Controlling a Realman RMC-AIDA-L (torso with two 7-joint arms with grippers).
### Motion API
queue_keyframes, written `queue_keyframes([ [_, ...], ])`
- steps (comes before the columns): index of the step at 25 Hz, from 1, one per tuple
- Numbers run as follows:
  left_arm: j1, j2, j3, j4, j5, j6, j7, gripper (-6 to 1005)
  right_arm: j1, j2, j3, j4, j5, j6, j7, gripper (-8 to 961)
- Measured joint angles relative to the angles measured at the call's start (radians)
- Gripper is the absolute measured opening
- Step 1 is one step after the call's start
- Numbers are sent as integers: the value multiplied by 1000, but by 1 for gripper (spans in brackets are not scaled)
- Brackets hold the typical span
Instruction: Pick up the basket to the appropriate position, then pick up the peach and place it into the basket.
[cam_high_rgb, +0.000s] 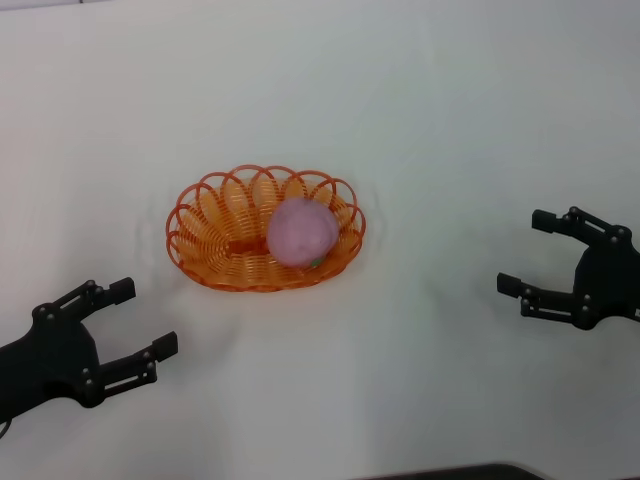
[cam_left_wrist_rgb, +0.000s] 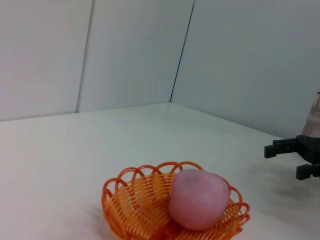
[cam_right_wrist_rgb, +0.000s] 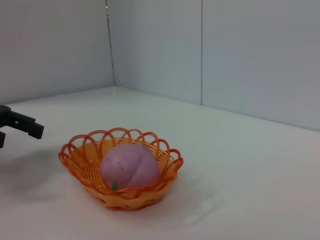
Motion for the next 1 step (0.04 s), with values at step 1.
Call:
queue_keyframes([
  [1,0,0,0,0,0,1,0,886,1,0,0,-1,0,-1,0,954],
])
